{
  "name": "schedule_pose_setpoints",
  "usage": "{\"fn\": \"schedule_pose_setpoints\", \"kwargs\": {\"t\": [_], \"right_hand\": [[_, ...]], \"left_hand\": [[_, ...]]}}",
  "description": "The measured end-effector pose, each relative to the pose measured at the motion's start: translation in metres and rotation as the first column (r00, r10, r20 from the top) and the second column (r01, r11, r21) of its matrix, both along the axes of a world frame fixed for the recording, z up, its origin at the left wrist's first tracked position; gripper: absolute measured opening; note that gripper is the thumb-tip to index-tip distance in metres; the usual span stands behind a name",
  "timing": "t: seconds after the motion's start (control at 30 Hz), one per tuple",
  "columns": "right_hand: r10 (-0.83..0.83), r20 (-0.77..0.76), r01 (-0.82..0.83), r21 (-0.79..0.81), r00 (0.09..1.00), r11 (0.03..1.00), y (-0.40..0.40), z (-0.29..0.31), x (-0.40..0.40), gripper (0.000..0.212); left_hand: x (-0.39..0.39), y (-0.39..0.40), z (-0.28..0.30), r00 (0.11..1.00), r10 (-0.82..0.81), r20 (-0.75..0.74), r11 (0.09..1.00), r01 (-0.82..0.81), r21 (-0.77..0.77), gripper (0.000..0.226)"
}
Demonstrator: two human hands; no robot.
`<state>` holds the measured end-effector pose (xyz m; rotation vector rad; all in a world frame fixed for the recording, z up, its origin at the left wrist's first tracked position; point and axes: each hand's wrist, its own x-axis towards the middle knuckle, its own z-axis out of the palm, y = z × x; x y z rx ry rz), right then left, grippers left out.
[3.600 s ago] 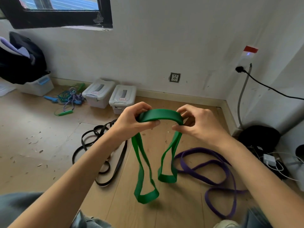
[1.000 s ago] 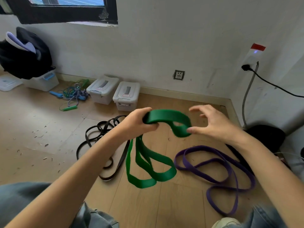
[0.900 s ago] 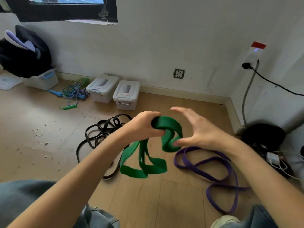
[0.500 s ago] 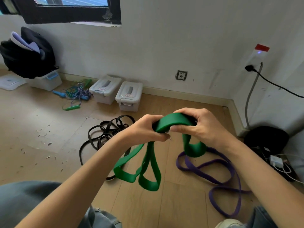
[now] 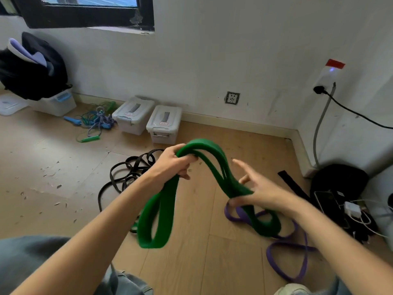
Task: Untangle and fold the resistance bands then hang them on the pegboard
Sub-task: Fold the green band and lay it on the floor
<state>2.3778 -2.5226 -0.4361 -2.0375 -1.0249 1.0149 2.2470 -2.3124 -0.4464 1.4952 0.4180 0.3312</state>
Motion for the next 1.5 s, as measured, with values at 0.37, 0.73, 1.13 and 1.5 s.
{"fn": "schedule_pose_setpoints", "kwargs": {"t": [0.37,0.73,1.13,1.5], "right_hand": [[-0.532,-0.486,0.450,-0.285,0.693,0.846,0.072,-0.165,-0.025,0.012],[-0.424,0.012,0.404,-0.334,0.905,0.852,0.153,-0.318,0.065,0.041],[0.120,0.599,0.027,-0.231,0.792,0.973,0.202,-0.331,0.124,0.050],[0.070,0.622,0.119,-0.257,0.780,0.959,0.223,-0.332,0.126,0.031]], "left_hand": [[0.042,-0.003,-0.141,0.745,0.015,-0.666,0.997,-0.060,-0.045,0.010],[0.143,0.059,-0.287,0.712,0.269,-0.649,0.959,-0.136,0.248,0.029],[0.165,0.086,-0.332,0.647,0.328,-0.688,0.854,0.108,0.509,0.049],[0.081,0.083,-0.315,0.525,0.321,-0.788,0.775,0.333,0.537,0.068]]}}
